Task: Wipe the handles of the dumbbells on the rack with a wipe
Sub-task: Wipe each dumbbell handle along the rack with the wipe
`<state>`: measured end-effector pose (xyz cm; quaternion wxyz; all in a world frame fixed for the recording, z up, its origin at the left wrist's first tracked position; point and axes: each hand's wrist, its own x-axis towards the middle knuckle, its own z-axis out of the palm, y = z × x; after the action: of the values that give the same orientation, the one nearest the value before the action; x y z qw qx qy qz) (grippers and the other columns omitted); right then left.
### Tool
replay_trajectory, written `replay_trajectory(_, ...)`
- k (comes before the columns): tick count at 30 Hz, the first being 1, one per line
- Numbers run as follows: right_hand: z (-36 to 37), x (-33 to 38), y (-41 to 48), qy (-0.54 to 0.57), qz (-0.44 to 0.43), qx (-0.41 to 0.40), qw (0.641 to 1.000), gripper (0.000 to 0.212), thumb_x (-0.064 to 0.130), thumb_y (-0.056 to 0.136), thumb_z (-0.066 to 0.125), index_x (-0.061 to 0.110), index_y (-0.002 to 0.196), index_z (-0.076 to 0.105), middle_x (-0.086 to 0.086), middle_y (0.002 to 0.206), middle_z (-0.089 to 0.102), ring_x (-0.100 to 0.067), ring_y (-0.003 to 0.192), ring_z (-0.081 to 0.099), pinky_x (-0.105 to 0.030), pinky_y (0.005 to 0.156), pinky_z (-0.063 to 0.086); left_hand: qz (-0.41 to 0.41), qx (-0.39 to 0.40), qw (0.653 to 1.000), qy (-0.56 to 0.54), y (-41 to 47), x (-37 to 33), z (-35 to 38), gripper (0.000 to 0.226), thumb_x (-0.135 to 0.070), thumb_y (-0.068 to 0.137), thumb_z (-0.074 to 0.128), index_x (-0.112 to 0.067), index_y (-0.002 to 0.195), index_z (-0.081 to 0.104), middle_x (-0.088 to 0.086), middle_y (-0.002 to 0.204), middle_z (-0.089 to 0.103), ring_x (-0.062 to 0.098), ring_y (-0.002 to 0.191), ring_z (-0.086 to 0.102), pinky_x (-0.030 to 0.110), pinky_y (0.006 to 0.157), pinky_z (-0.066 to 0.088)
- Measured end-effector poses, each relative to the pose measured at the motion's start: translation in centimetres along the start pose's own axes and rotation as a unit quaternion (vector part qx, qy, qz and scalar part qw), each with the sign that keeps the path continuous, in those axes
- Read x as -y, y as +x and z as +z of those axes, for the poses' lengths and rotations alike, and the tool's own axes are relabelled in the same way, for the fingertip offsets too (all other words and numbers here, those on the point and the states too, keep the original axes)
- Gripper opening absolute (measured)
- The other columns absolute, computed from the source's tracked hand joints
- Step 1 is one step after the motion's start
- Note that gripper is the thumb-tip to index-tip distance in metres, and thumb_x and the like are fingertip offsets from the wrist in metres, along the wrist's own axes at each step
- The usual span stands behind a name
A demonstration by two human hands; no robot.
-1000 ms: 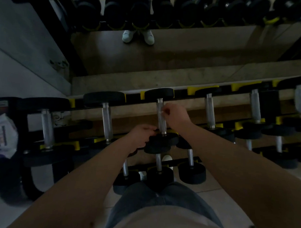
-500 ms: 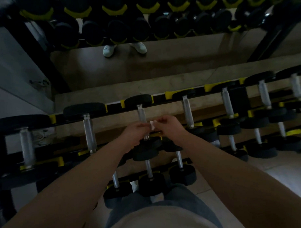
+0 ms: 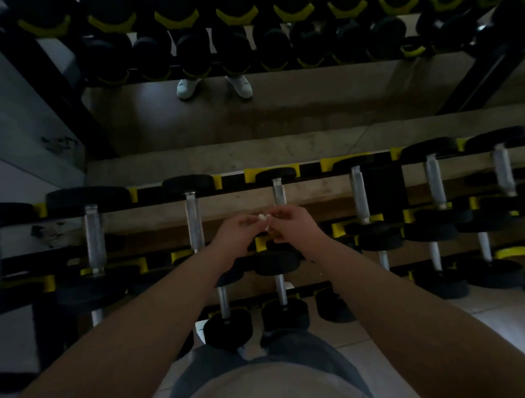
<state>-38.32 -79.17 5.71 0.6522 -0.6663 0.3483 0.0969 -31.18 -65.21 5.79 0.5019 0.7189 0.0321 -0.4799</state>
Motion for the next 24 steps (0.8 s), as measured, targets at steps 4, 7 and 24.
replay_trajectory(4, -2.8, -1.0, 1.1, -0.033, 0.0, 0.01, 0.999, 0.008, 0.032, 0.091, 0.073, 0.024, 0.092, 0.07, -0.002, 0.096, 0.073, -0.019, 0.095, 0.071, -0.041, 0.087, 0.06, -0.011, -0.037, 0.999, -0.002, 1.0, -0.6, 2.9, 0.028, -0.046, 0.084, 0.076, -0.029, 0.106, 0.075, -0.004, 0.104, 0.076, 0.018, 0.101, 0.067, 0.032, 0.076, 0.052)
replay_trajectory(7, -4.4, -1.1, 2.7, -0.128, -0.022, -0.061, 0.99, 0.013, 0.036, 0.093, 0.068, 0.024, 0.099, 0.071, 0.003, 0.095, 0.072, -0.015, 0.092, 0.068, -0.038, 0.084, 0.059, -0.027, -0.051, 0.998, -0.026, 1.9, -0.5, 4.2, 0.015, -0.024, 0.09, 0.072, -0.022, 0.105, 0.075, 0.0, 0.107, 0.075, 0.021, 0.103, 0.068, 0.036, 0.082, 0.054)
replay_trajectory(24, -5.9, -3.0, 5.0, -0.499, -0.195, 0.114, 0.836, 0.019, 0.021, 0.095, 0.061, 0.016, 0.105, 0.077, -0.005, 0.109, 0.069, -0.021, 0.1, 0.065, -0.03, 0.086, 0.052, -0.103, -0.086, 0.991, -0.021, 4.3, -0.1, 4.8, 0.041, 0.004, 0.1, 0.034, -0.012, 0.125, 0.063, 0.006, 0.115, 0.067, 0.008, 0.075, 0.056, 0.017, 0.051, 0.045)
